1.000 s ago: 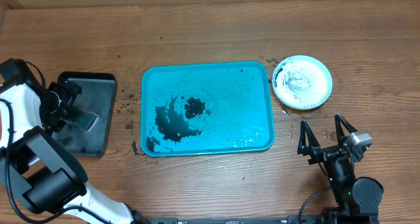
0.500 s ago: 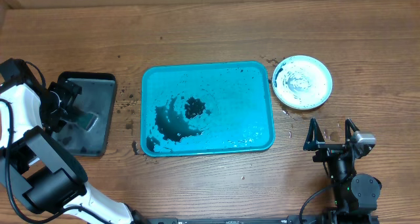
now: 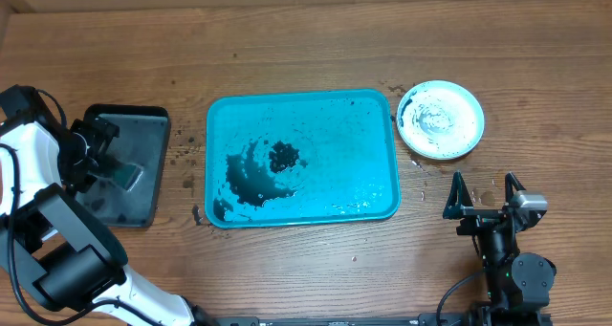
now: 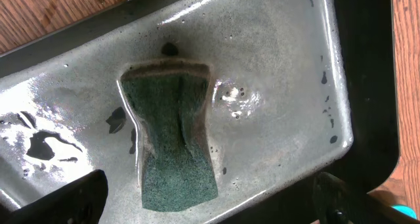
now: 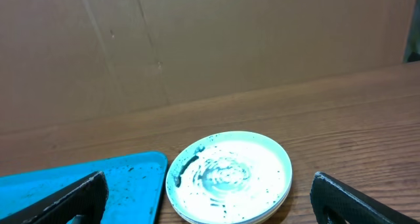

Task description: Clean dirty plates on tray and stack at the side

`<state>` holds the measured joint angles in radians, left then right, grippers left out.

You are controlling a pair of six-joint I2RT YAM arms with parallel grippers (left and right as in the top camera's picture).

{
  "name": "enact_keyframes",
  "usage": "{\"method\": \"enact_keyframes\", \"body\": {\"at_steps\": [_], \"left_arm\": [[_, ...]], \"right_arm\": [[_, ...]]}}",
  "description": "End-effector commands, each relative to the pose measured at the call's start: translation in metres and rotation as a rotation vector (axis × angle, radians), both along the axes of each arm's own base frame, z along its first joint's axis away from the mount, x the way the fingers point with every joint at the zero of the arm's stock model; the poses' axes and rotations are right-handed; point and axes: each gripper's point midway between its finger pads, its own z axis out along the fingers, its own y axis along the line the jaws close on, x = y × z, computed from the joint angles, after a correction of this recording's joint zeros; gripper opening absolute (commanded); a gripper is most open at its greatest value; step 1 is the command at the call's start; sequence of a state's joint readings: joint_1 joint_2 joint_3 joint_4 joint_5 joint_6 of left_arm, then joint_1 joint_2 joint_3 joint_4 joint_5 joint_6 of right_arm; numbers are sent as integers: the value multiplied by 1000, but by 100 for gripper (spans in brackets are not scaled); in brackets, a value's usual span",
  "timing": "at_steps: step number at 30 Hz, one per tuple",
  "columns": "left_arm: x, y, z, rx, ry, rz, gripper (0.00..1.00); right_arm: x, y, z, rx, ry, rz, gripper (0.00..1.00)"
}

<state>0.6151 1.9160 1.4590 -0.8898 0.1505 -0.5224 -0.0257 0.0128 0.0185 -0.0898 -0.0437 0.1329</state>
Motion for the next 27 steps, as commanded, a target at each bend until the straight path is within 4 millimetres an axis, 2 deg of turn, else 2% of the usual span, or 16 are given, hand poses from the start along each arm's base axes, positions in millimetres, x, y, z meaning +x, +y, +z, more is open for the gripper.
{"method": "enact_keyframes", "body": {"at_steps": [1,20,22,24,26,27], "left_arm": [[-2,-3,-6,-19,11,7,100],[-4,-1,-8,-9,21,9,100],[-11,7,-9,46,63,5,100],[-24,1,-7,33,111,-21,100],[-39,-8,3,11,150,-22,100],[-43,-8,21,47,120,-20,100]], "right_arm": [[0,-3,-1,-7,-6,-16,100],[0,-3,-1,-7,-6,-16,100],[0,-3,-1,-7,-6,-16,100],[0,-3,-1,-7,-6,-16,100],[0,-3,-1,-7,-6,-16,100],[0,-3,-1,-7,-6,-16,100]]}}
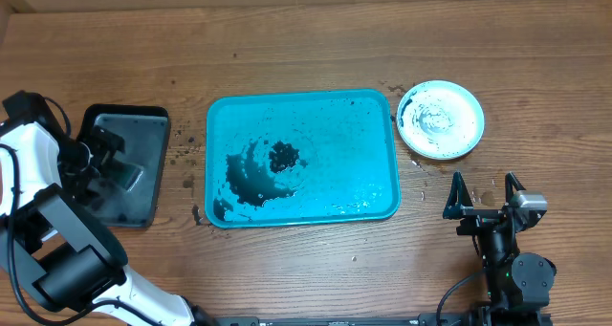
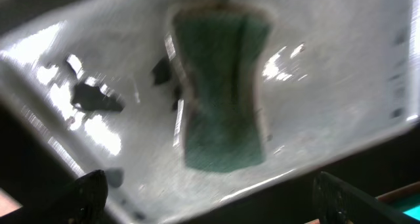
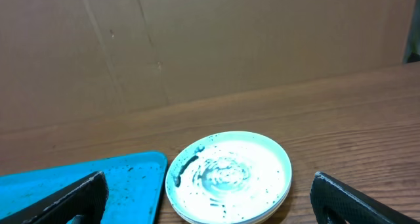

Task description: Clean dirty plates on tray and stack at the side

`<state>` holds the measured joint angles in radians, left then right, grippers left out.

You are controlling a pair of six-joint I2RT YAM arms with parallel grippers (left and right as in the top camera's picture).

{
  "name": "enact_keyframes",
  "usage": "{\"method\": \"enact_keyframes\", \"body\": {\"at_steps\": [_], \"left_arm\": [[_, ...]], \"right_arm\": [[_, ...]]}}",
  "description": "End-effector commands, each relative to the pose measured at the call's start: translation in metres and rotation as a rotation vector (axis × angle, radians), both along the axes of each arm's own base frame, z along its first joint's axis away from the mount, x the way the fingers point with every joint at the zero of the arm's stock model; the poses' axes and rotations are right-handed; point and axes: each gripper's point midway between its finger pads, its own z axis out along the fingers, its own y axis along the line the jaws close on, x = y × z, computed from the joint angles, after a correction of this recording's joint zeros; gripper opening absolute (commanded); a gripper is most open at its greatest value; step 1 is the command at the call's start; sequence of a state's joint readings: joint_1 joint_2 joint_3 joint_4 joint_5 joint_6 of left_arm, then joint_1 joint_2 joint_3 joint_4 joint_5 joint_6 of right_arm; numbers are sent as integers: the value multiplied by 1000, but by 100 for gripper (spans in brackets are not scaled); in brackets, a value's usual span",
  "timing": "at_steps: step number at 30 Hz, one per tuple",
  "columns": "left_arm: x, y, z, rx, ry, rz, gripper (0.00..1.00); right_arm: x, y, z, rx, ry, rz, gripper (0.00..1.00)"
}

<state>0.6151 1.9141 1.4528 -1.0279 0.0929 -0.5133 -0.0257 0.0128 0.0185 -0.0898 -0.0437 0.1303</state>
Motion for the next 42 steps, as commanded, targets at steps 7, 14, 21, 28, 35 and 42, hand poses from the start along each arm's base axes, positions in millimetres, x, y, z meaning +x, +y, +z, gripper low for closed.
{"method": "enact_keyframes", "body": {"at_steps": [7,14,21,28,35,42], "left_arm": [[-10,-16,99,227,-233,-103,100],[1,-84,137,415,-529,-495,100],[-16,-145,133,558,-759,-770,100],[-30,-156,110,655,-896,-775,100],[-37,-158,88,667,-988,-695,100],[-43,-170,91,731,-1088,-720,100]], "right_arm": [[0,-3,-1,-4,-6,-16,100],[0,-3,-1,-4,-6,-16,100],[0,-3,-1,-4,-6,-16,100],[0,-3,-1,-4,-6,-16,100],[0,-3,-1,-4,-6,-16,100],[0,-3,-1,-4,-6,-16,100]]}}
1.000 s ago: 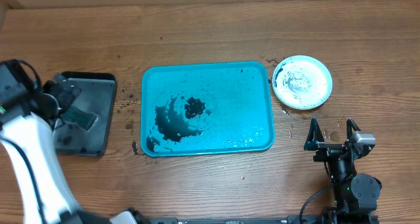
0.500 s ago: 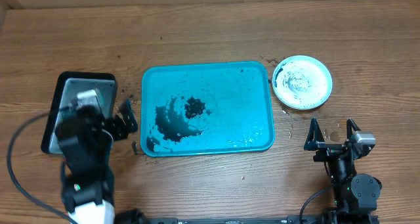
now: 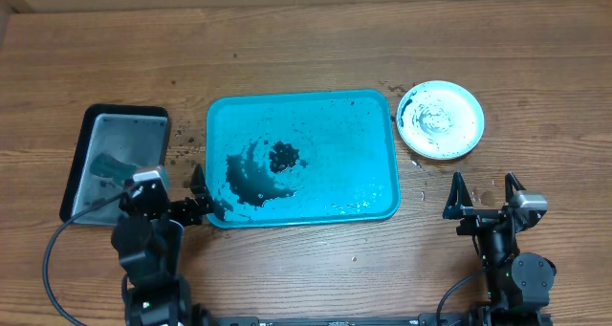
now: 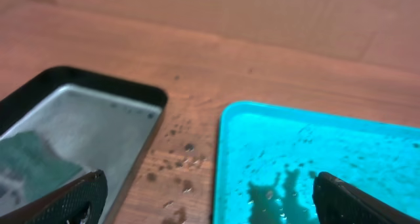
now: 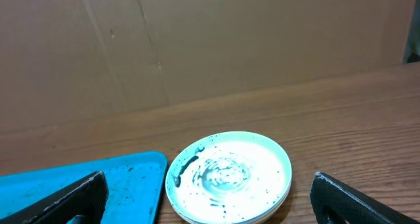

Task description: Clean dirty plates on tray and stack at the side

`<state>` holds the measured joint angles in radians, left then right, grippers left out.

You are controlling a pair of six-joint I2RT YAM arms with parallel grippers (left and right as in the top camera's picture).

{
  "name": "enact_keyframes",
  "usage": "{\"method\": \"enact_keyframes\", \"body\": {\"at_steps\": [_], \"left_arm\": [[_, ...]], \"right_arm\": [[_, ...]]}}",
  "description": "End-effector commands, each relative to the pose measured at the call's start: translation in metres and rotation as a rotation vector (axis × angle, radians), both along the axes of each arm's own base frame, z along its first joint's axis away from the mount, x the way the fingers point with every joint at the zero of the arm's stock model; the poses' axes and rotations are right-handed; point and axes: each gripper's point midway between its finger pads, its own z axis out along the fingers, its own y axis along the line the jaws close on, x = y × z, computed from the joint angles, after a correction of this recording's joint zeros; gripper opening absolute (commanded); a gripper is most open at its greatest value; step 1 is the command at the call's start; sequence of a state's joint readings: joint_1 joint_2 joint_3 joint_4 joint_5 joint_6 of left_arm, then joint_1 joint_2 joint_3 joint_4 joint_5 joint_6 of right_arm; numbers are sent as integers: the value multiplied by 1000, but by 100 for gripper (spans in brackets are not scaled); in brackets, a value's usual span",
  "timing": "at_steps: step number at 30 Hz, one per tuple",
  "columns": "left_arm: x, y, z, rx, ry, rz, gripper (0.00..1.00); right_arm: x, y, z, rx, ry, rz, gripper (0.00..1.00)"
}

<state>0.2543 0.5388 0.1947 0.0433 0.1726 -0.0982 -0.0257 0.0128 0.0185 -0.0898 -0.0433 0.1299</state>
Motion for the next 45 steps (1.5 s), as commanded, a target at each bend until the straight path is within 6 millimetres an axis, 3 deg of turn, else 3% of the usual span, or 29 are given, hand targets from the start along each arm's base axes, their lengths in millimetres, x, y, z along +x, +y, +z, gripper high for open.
{"method": "enact_keyframes", "body": {"at_steps": [1,11,17,20,45], "left_arm": [[-4,-10,3,19,-56,-28,100],[-19,-19,-9,69,-149,-42,100],[-28,-20,-6,101,-166,-45,100],[-30,-20,7,108,-220,-40,100],[-29,-38,6,152,-220,-115,100]], "right_arm": [[0,-3,-1,-4,-6,-16,100],[0,-3,-1,-4,-6,-16,100],[0,-3,-1,-4,-6,-16,100],[0,-3,-1,-4,-6,-16,100],[0,-3,-1,-4,-6,-16,100]]}}
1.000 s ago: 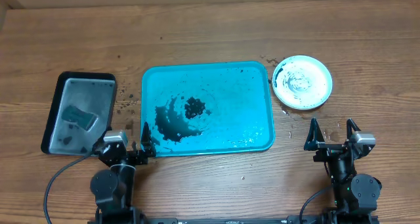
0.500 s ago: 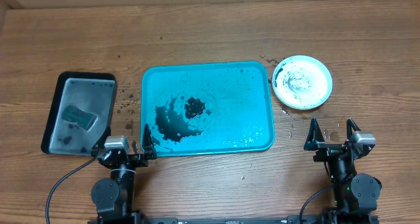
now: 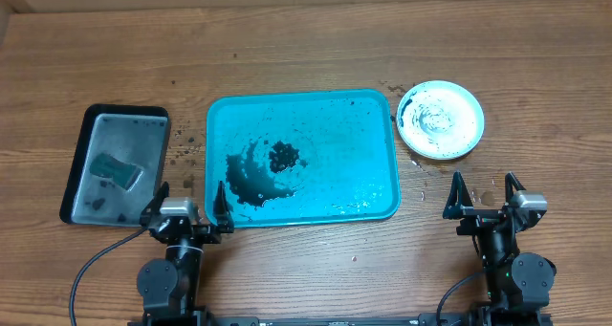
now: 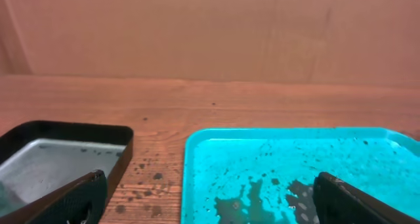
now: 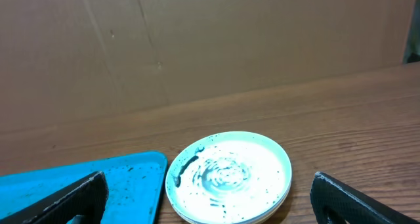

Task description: Clean dirty plates on tray and stack at the side

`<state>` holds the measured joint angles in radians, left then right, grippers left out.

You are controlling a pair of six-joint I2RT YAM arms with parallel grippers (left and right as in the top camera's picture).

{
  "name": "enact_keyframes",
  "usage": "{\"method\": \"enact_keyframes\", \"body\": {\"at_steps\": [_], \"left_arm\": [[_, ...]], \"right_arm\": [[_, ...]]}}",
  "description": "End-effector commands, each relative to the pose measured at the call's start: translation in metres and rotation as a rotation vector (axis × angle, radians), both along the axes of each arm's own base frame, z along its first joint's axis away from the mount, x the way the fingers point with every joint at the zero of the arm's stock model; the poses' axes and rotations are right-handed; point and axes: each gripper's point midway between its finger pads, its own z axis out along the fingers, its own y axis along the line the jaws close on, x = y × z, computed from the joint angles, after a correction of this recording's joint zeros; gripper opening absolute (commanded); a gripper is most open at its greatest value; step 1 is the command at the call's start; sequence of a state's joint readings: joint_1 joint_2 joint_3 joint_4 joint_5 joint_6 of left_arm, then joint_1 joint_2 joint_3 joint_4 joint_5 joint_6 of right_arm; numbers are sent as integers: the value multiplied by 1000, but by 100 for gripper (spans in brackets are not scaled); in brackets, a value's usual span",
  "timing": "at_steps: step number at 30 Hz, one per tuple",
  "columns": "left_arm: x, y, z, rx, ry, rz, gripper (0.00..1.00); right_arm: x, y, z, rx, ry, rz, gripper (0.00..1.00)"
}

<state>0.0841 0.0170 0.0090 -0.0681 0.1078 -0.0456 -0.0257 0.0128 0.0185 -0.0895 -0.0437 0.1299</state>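
A white plate [image 3: 440,119] smeared with dark specks sits on the table just right of the blue tray [image 3: 349,140]; a double rim shows at its near edge in the right wrist view [image 5: 228,175]. The tray holds only dark wet stains. My left gripper [image 3: 189,200] is open at the near edge, facing the tray's left corner [image 4: 216,152], with nothing between its fingers [image 4: 72,198]. My right gripper [image 3: 481,192] is open near the front right, empty, with the plate ahead of it.
A dark metal tray [image 3: 115,125] stands at the left with a green sponge [image 3: 117,169] lying in it; its rim [image 4: 65,131] shows in the left wrist view. Dark drips spot the wood between the two trays. A cardboard wall backs the table.
My left arm has shifted right along the near edge and now faces straight across the table, level, between the two trays. Sponge, plate and right arm have not moved.
My left gripper hung open over the sponge lying in the dark tray, and still did a second later. Then the left arm was back near the table's front edge, away from the tray. Now it sits level there. The plate and right arm stayed put.
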Motion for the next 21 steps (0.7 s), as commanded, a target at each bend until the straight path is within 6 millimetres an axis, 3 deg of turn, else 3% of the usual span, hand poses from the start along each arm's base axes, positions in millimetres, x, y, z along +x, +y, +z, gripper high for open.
{"method": "enact_keyframes", "body": {"at_steps": [1,21], "left_arm": [[0,2,-1,50,-3,13,100],[-1,13,-2,74,5,75,100]], "right_arm": [[0,-3,-1,-4,-5,-16,100],[0,-3,-1,-4,-5,-16,100]]}}
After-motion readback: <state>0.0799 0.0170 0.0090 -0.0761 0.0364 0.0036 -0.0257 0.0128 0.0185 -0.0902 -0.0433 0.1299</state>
